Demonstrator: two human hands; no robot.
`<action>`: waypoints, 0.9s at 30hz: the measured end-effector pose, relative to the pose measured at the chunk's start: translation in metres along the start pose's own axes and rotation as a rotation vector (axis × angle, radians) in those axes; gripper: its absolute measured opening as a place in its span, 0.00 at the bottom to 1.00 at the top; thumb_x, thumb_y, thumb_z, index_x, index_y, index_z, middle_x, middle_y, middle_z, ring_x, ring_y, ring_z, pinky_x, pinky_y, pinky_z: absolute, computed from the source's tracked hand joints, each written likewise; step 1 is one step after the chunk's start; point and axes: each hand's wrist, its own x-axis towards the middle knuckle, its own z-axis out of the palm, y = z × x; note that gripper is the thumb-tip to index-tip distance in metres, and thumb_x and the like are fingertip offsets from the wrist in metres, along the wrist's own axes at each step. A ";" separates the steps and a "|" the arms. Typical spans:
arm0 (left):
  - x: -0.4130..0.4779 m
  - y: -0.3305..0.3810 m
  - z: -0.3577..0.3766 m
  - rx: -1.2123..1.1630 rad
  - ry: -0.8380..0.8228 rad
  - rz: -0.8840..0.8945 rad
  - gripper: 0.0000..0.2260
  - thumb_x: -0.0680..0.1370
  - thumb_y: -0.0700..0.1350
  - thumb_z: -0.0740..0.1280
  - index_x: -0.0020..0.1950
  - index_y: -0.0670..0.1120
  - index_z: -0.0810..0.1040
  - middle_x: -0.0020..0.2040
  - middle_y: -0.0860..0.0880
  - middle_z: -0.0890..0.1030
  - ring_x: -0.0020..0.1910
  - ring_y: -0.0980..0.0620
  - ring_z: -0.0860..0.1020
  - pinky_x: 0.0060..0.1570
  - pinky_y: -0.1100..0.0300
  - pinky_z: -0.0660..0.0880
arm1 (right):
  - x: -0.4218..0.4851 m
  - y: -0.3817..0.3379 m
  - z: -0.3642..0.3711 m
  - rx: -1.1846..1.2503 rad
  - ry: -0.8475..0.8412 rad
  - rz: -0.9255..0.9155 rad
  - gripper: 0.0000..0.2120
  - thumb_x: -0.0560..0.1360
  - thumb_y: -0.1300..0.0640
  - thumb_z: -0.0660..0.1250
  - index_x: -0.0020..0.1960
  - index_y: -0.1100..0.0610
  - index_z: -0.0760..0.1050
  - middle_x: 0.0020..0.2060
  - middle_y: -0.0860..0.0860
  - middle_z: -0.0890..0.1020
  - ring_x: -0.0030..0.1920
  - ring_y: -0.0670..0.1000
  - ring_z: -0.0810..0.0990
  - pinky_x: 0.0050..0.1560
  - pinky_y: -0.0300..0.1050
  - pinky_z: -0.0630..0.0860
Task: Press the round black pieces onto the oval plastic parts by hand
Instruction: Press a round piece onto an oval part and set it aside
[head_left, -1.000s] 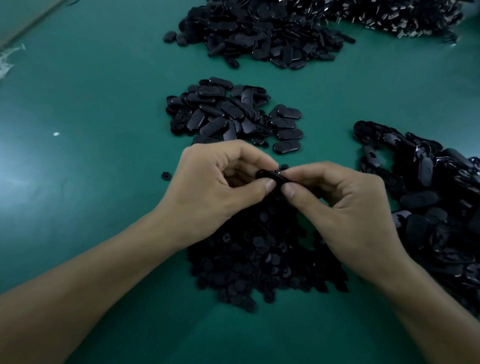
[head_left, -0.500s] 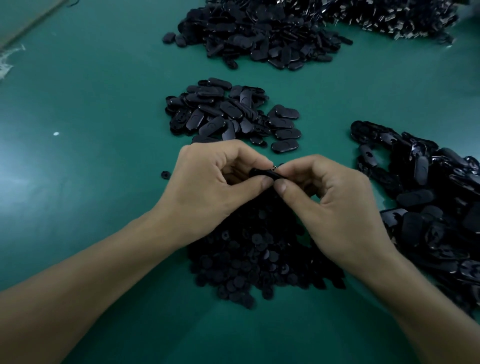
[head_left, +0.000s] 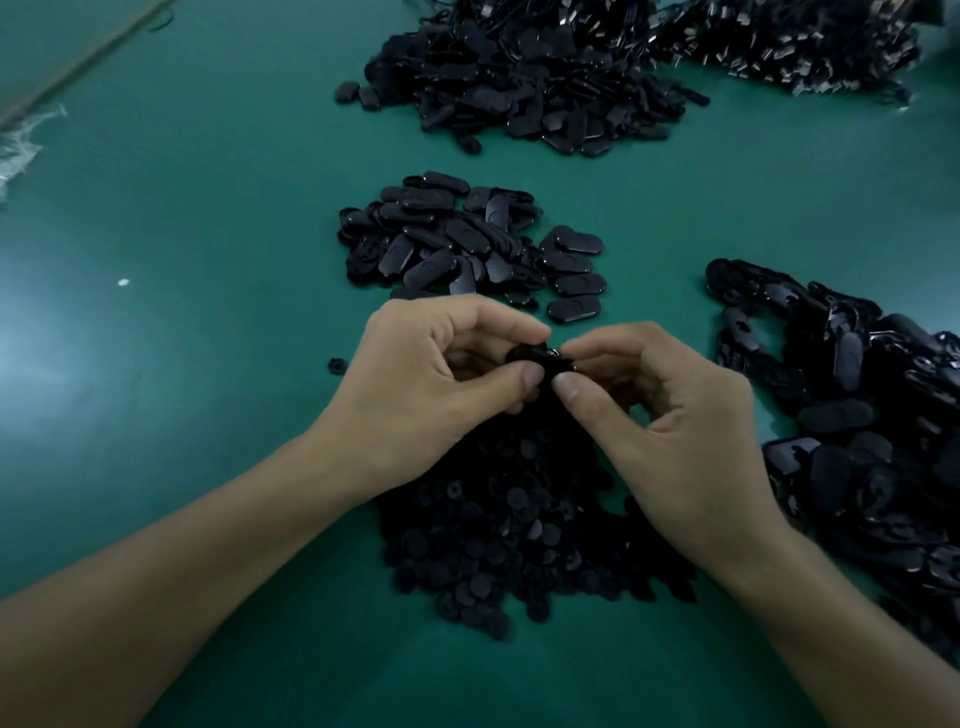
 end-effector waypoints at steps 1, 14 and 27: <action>0.000 0.001 0.000 -0.007 0.002 -0.009 0.09 0.73 0.38 0.75 0.51 0.49 0.83 0.39 0.49 0.86 0.35 0.52 0.85 0.40 0.63 0.81 | 0.000 0.000 0.000 -0.036 0.020 -0.032 0.06 0.75 0.57 0.74 0.52 0.51 0.82 0.40 0.41 0.83 0.42 0.45 0.82 0.43 0.39 0.78; 0.000 0.008 -0.002 -0.128 -0.029 -0.073 0.13 0.65 0.42 0.76 0.49 0.44 0.83 0.43 0.44 0.87 0.40 0.53 0.85 0.45 0.64 0.81 | 0.000 -0.003 0.006 -0.166 0.155 -0.146 0.03 0.73 0.61 0.76 0.47 0.56 0.84 0.40 0.46 0.82 0.41 0.39 0.78 0.45 0.30 0.71; 0.001 0.007 -0.001 -0.159 -0.001 -0.084 0.11 0.66 0.39 0.76 0.47 0.46 0.84 0.40 0.48 0.87 0.39 0.54 0.85 0.44 0.63 0.82 | 0.003 -0.005 0.011 -0.098 0.040 -0.043 0.07 0.77 0.60 0.71 0.47 0.49 0.76 0.43 0.41 0.79 0.45 0.42 0.78 0.46 0.30 0.72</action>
